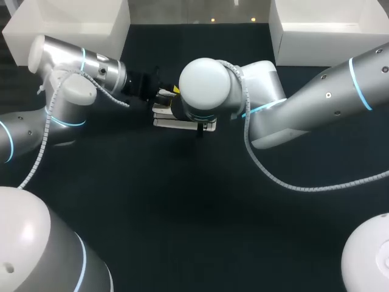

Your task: Pick up the bag, open it, inspect its contents, close it, and place it on the opposite side

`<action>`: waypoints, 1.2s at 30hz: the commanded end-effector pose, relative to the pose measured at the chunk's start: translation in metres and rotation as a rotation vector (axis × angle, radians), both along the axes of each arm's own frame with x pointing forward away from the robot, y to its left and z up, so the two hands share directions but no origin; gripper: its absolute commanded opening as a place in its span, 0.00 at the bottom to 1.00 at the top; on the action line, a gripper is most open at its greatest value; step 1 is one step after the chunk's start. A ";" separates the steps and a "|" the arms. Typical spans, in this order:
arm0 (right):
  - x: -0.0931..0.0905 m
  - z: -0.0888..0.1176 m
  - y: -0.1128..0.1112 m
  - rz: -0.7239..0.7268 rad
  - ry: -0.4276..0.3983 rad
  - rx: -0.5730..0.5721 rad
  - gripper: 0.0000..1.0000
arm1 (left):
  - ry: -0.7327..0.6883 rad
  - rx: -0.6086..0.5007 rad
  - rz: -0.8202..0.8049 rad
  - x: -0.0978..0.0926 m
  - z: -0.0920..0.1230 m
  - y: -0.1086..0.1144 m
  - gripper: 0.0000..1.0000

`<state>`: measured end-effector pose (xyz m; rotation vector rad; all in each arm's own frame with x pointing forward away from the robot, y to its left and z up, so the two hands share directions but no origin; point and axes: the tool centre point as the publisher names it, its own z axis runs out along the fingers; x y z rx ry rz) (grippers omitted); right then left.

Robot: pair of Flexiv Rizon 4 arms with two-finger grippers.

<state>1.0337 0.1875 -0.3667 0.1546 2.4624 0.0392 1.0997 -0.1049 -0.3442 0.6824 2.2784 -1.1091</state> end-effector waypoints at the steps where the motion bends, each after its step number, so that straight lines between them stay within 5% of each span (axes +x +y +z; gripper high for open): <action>1: 0.000 -0.002 0.001 -0.001 -0.003 -0.001 0.00 | -0.006 0.007 -0.003 -0.001 0.004 0.003 0.07; 4: 0.000 -0.002 0.001 -0.001 -0.003 -0.001 0.00 | -0.013 0.021 -0.002 -0.003 0.005 0.004 0.00; 24: 0.000 -0.002 0.001 -0.001 -0.003 -0.001 0.00 | 0.026 0.068 0.023 0.001 -0.023 0.012 0.00; 36: 0.000 -0.002 0.001 -0.001 -0.003 -0.001 0.00 | 0.013 0.044 -0.038 -0.009 -0.018 0.009 0.00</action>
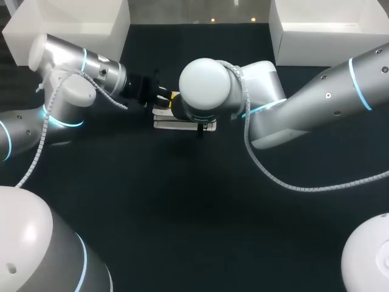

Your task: Pick up the bag, open it, inspect its contents, close it, and place it on the opposite side

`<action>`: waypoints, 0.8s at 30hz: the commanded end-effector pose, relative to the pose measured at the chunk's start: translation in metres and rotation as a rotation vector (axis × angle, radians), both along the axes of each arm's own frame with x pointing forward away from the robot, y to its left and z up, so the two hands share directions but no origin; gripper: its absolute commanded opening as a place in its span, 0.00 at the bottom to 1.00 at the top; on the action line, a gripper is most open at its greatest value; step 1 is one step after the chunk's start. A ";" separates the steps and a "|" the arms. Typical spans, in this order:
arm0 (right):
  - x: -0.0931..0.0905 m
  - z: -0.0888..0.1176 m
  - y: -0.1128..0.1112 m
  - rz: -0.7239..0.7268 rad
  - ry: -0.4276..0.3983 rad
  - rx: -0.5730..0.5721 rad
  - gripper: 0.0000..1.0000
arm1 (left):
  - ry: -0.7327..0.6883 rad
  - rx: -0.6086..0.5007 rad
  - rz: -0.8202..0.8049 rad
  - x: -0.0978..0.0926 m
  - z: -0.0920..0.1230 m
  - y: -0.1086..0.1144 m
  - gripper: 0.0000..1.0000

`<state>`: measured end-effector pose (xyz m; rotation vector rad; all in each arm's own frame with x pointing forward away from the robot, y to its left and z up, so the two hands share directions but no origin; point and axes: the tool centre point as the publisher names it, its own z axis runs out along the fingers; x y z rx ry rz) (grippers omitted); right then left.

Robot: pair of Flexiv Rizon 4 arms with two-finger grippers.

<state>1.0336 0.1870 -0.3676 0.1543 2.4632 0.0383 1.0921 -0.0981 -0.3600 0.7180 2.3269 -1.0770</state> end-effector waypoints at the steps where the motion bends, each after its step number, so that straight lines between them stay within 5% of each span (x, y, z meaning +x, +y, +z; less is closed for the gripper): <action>1: 0.000 -0.001 0.001 -0.001 -0.003 0.000 0.00 | -0.010 -0.003 -0.023 -0.002 -0.002 0.004 0.00; 10: 0.000 -0.001 0.001 -0.001 -0.003 0.000 0.00 | -0.021 0.001 -0.023 0.001 -0.002 0.007 0.00; 12: 0.000 -0.001 0.001 -0.001 -0.003 0.000 0.00 | -0.032 -0.008 -0.028 0.000 0.000 0.003 0.21; 14: 0.000 -0.001 0.001 -0.001 -0.003 0.000 0.00 | -0.041 -0.019 -0.038 -0.001 0.003 0.000 0.30; 17: 0.000 -0.001 0.001 -0.001 -0.003 0.000 0.00 | -0.051 -0.024 -0.049 0.000 0.004 -0.006 0.25; 19: 0.000 -0.001 0.001 -0.001 -0.003 0.000 0.00 | -0.058 -0.026 -0.062 0.000 0.005 -0.009 0.00; 24: 0.000 -0.001 0.001 -0.001 -0.003 0.000 0.00 | -0.061 -0.019 -0.051 0.005 0.004 -0.006 0.00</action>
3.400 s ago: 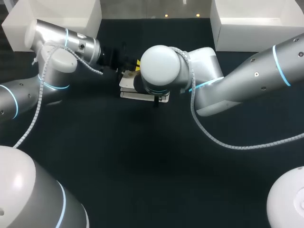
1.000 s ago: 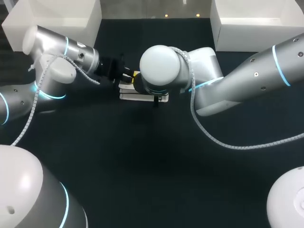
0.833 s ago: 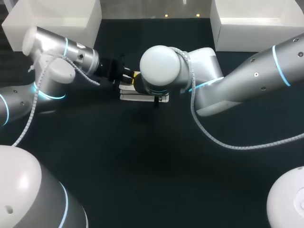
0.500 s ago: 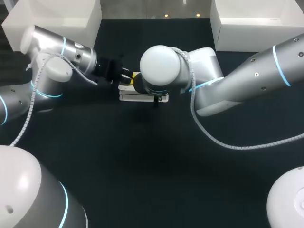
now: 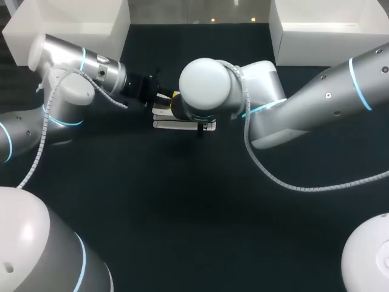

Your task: Pick up the bag, open it, inspect its contents, close it, and place it on the opposite side

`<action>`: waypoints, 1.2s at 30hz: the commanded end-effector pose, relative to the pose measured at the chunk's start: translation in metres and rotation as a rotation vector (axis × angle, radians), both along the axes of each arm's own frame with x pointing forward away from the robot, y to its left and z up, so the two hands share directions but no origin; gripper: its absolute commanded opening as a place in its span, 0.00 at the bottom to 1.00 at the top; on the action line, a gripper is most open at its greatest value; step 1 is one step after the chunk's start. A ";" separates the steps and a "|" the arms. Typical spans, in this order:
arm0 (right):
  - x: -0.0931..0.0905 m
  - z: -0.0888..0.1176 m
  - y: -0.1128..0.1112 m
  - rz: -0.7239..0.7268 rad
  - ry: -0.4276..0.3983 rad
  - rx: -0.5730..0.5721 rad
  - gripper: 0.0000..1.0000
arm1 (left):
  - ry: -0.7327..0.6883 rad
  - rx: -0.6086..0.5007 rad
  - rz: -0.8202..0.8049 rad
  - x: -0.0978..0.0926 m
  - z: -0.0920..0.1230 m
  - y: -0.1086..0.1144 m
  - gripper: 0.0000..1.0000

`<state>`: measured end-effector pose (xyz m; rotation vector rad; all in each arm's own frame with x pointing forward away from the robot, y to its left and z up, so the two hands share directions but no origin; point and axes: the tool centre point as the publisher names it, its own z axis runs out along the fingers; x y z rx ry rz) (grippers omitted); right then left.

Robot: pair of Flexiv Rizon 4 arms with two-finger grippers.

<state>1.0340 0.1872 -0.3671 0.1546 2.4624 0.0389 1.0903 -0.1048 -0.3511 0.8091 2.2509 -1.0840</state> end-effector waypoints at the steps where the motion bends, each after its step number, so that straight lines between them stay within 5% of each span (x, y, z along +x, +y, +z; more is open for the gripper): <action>1: 0.000 -0.001 0.001 -0.001 -0.003 0.000 0.00 | 0.007 0.002 0.020 0.009 -0.006 0.004 0.00; 8: 0.000 -0.001 0.001 -0.001 -0.003 0.000 0.00 | 0.037 -0.004 0.072 0.023 -0.013 0.014 0.00; 27: 0.000 -0.001 0.001 -0.001 -0.003 0.000 0.00 | 0.012 -0.019 -0.009 0.006 -0.003 0.012 0.00; 29: 0.000 -0.001 0.001 -0.001 -0.003 0.000 0.00 | 0.008 -0.030 0.004 0.005 0.001 0.012 0.43; 30: 0.000 -0.001 0.001 -0.001 -0.003 0.000 0.00 | 0.008 -0.034 0.007 0.004 0.003 0.012 0.80; 31: 0.000 -0.001 0.001 -0.001 -0.003 0.000 0.00 | 0.006 -0.040 0.012 0.003 0.005 0.012 0.97; 35: 0.001 0.003 0.001 -0.004 0.015 0.009 0.00 | 0.001 -0.052 0.032 0.000 0.015 0.013 1.00; 36: 0.001 0.004 0.001 0.000 0.028 0.025 0.16 | 0.001 -0.054 0.035 -0.001 0.017 0.013 1.00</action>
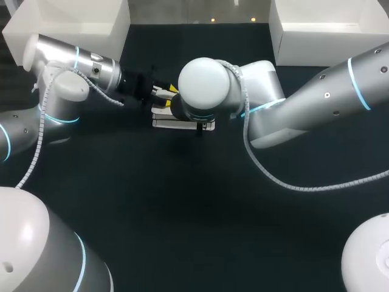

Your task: Pick up the bag, open it, inspect its contents, close it, and place it on the opposite side

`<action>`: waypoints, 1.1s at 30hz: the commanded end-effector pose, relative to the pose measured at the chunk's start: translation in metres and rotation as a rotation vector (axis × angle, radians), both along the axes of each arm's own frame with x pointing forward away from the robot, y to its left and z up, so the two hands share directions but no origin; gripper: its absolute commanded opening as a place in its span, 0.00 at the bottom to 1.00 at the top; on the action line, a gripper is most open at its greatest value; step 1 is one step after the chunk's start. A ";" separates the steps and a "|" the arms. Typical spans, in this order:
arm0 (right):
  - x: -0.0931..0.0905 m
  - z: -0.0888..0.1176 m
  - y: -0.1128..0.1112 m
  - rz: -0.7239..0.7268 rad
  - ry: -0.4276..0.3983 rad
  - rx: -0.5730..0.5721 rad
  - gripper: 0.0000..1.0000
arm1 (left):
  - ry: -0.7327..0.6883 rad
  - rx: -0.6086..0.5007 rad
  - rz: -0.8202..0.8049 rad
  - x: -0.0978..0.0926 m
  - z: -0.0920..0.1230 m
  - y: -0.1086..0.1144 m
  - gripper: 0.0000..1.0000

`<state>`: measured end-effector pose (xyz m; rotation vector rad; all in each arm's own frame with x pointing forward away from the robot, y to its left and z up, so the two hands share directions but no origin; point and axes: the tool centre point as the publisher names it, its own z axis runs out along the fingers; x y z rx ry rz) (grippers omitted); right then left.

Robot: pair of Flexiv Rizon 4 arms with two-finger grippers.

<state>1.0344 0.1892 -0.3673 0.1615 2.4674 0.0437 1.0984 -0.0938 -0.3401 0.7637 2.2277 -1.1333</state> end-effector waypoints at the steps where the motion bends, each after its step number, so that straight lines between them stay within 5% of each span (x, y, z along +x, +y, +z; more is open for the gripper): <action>1: 0.000 0.006 -0.002 0.005 0.032 0.028 0.43 | -0.010 -0.006 0.018 -0.010 0.008 0.003 1.00; 2: 0.000 0.008 -0.002 0.008 0.042 0.033 0.96 | -0.011 -0.011 0.025 -0.011 0.010 0.003 1.00; 3: 0.000 0.009 -0.003 0.013 0.057 0.038 1.00 | -0.010 -0.012 0.027 -0.012 0.012 0.004 1.00; 23: 0.004 0.086 -0.019 0.097 0.279 0.077 1.00 | 0.267 0.123 0.169 -0.028 0.058 0.042 1.00; 33: 0.004 0.100 -0.023 0.052 0.377 0.084 1.00 | 0.438 0.168 0.233 -0.033 0.069 0.063 1.00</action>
